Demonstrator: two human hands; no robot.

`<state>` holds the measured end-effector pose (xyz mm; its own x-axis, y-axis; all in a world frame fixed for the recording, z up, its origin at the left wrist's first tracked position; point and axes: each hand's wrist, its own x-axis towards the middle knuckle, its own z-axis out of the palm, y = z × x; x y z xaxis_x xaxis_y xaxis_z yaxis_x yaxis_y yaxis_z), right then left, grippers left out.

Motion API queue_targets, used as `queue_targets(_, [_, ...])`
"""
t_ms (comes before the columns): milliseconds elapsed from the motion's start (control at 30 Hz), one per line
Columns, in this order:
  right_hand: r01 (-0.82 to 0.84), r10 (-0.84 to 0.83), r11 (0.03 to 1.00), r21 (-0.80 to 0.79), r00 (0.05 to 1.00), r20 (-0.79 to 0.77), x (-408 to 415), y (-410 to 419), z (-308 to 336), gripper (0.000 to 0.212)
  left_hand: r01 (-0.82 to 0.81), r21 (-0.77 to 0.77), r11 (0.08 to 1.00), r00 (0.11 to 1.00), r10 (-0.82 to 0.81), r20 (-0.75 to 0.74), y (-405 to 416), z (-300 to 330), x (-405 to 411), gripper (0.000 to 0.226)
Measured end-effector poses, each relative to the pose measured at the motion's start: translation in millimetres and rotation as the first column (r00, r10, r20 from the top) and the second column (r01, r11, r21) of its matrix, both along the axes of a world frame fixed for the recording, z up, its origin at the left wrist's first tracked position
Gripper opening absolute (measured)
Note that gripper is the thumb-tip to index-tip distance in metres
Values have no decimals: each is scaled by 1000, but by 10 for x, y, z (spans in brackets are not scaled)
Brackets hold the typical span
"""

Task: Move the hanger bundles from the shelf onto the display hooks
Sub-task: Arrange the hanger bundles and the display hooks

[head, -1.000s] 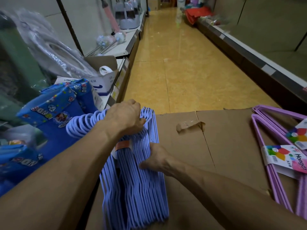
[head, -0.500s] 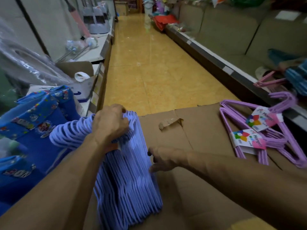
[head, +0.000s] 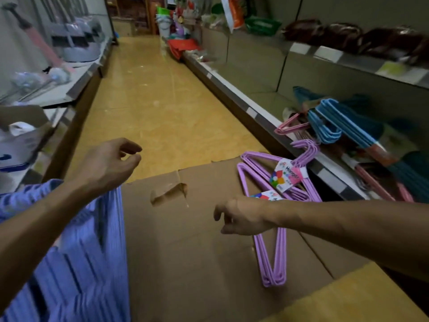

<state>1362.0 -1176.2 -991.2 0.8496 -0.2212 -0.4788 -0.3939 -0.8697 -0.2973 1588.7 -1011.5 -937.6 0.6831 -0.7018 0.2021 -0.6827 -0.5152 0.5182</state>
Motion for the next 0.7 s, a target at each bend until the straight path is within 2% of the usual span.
queue_targets(100, [178, -175, 984, -20, 978, 113, -387, -466, -29, 35, 49, -40, 998, 995, -52, -90, -269, -21, -299, 24])
queue_targets(200, [393, -390, 919, 25, 901, 189, -783, -868, -222, 26, 100, -67, 993, 975, -111, -194, -412, -52, -581, 16])
queue_targets(267, [519, -526, 850, 89, 829, 189, -985, -1071, -389, 22, 118, -102, 988, 948, -142, -285, -459, -113, -767, 13])
queue_targets(367, [667, -710, 694, 270, 697, 103, -1203, -1278, -687, 20, 146, -157, 977, 884, -200, -423, -496, -262, -1074, 16])
queue_targets(467, [747, -815, 534, 397, 580, 6, -1345, -1326, -945, 29, 136, -191, 972, 844, -215, -491, -547, -414, -1312, 20])
queue_targets(533, [754, -876, 363, 548, 476, -74, -1393, -1304, -1111, 25, 100, -203, 974, 832, -194, -520, -601, -502, -1412, 19])
queue_targets(600, [685, -906, 184, 705, 397, -149, -1395, -1273, -1236, 22, 57, -212, 976, 823, -166, -543, -668, -584, -1492, 20])
queue_targets(633, [654, -911, 139, 744, 378, -162, -1371, -1268, -1288, 20, 41, -216, 976, 819, -157, -552, -706, -621, -1531, 21])
queue_targets(700, [655, -920, 121, 746, 357, -164, -1309, -1252, -1358, 15, 5, -225, 974, 809, -137, -572, -787, -699, -1596, 21])
